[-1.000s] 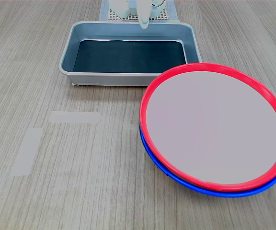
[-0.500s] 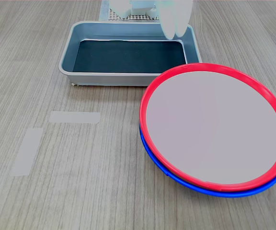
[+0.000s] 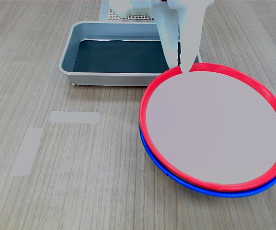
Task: Lift the stacked dish and set it down on the table.
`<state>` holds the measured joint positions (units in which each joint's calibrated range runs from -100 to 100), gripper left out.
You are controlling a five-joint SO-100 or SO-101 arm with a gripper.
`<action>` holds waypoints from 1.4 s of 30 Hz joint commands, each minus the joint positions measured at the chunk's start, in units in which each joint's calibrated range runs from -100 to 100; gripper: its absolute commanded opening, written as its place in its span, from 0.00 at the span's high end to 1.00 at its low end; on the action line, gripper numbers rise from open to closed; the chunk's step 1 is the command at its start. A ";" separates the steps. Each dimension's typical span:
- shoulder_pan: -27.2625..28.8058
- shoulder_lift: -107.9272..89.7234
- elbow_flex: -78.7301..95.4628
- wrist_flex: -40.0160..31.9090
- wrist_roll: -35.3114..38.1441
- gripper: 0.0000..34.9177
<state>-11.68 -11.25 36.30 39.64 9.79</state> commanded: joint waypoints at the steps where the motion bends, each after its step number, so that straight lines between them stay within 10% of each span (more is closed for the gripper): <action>1: 0.15 1.91 -3.02 -2.62 0.29 0.71; 18: -0.04 9.59 -6.85 -8.40 1.51 0.84; 20: -0.13 10.70 -7.30 -8.81 1.71 0.99; 42: 5.99 -6.70 -3.94 -10.13 -3.61 1.00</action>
<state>-9.03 -12.45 32.67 28.71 6.42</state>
